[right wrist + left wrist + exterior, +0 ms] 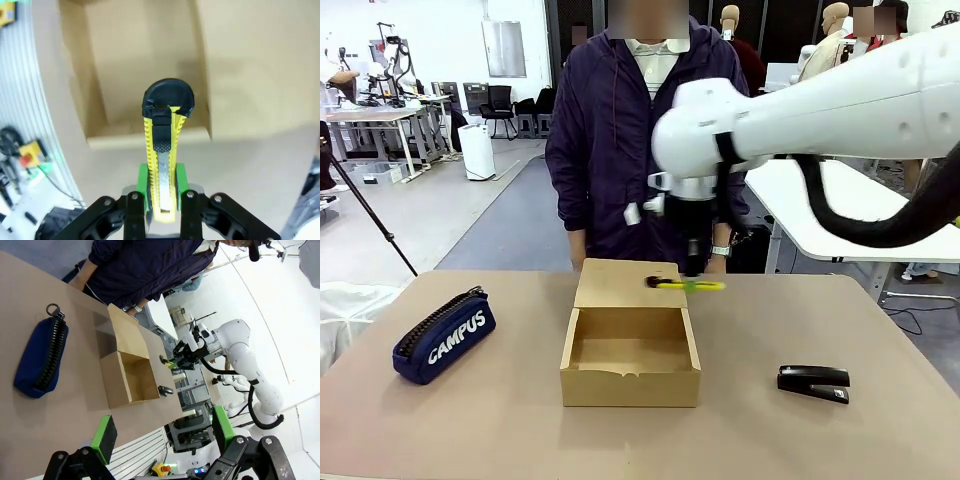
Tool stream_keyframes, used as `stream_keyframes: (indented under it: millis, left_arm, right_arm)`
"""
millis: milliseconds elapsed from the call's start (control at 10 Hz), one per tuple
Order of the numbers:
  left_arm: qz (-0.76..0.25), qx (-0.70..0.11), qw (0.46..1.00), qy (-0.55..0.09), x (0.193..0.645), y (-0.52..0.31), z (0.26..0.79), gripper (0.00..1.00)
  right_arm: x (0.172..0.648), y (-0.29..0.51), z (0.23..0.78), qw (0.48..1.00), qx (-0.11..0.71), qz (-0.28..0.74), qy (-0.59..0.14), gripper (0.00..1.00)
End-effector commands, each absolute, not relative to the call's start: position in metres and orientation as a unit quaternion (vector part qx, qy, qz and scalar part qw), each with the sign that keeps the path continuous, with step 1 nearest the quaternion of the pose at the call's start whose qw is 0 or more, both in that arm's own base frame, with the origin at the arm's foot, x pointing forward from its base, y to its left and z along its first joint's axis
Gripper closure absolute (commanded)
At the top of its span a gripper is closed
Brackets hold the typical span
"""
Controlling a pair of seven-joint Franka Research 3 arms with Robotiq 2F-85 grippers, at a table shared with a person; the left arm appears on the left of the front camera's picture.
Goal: Pack the items into the box.
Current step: Pick up the item specified by the human and place it in the Mailer Box.
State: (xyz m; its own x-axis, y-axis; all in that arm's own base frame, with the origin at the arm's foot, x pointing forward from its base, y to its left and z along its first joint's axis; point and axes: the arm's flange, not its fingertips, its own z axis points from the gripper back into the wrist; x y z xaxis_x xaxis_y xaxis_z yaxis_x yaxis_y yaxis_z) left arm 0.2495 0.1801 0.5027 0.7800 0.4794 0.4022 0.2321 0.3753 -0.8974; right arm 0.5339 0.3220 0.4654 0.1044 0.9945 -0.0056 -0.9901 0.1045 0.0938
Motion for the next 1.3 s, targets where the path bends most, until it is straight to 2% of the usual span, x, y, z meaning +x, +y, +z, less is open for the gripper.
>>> stream_keyframes:
  millis: [0, 200, 300, 800, 900, 1000, 1200]
  left_arm:
    - [0.078, -0.558, 0.758, -0.329, 0.25, 0.18, 0.505, 0.0]
    - [0.078, -0.558, 0.758, -0.329, 0.25, 0.18, 0.505, 0.0]
    - [0.078, -0.558, 0.758, -0.329, 0.25, 0.18, 0.505, 0.0]
    - [0.078, -0.558, 0.758, -0.329, 0.25, 0.18, 0.505, 0.0]
    - [0.078, -0.558, 0.758, -0.329, 0.25, 0.18, 0.505, 0.0]
    - [0.078, -0.558, 0.758, -0.329, 0.25, 0.18, 0.505, 0.0]
    - [0.078, -0.558, 0.758, -0.329, 0.25, 0.18, 0.505, 0.0]
  right_arm:
    - [0.52, 0.364, 0.46, 0.686, 0.078, 0.722, 0.048, 1.0]
    - [0.486, 0.403, 0.441, 0.655, 0.079, 0.75, 0.05, 1.0]
    - [0.479, 0.405, 0.431, 0.669, 0.07, 0.738, 0.048, 1.0]
    - [0.485, 0.412, 0.437, 0.67, 0.075, 0.737, 0.049, 1.0]
    - [0.492, 0.407, 0.425, 0.708, 0.057, 0.7, 0.075, 1.0]
    - [0.5, 0.401, 0.413, 0.72, 0.051, 0.687, 0.082, 1.0]
    - [0.513, 0.389, 0.399, 0.743, 0.028, 0.666, 0.059, 1.0]
